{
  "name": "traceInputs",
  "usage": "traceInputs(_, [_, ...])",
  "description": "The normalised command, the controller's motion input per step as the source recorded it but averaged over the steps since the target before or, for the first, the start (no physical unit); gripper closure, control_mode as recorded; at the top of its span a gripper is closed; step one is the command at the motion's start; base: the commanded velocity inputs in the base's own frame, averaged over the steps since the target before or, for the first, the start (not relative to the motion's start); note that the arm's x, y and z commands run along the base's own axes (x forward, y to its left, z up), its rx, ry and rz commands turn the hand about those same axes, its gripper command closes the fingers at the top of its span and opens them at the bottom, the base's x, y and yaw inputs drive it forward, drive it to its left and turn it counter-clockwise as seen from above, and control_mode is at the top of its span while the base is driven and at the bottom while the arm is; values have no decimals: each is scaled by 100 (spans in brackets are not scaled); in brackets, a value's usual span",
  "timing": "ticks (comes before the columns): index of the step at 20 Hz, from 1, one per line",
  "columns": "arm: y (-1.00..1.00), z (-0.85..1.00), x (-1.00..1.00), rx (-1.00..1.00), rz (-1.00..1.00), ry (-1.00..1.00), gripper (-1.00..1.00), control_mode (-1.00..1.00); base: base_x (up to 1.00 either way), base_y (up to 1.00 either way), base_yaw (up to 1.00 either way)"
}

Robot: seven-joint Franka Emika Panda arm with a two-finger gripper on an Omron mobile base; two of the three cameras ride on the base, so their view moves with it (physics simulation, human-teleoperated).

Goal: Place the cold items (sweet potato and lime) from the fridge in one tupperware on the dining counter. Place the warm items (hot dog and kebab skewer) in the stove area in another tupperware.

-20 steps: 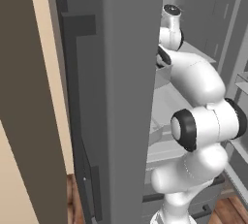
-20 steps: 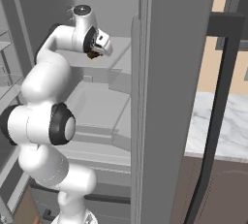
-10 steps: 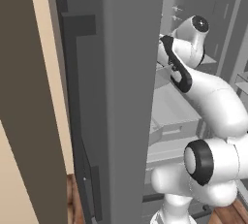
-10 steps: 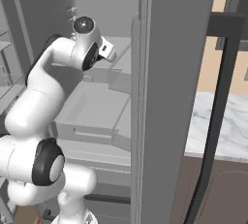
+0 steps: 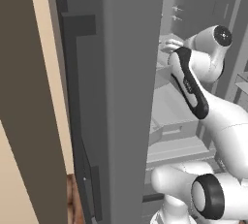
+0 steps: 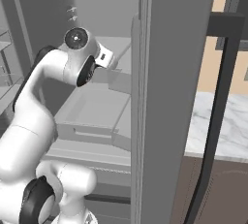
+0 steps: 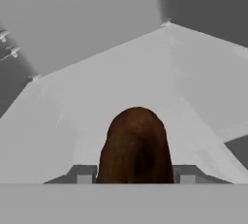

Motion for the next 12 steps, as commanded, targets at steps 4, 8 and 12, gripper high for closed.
traceInputs(4, [-6, 14, -58, -26, 0, 0, 100, -100, 0, 0, 0])
traceInputs(8, [-2, 4, -56, -31, 0, 0, 100, -100, 0, 0, 0])
traceInputs(12, [-6, 1, -64, -19, 0, 0, 100, -100, 0, 0, 0])
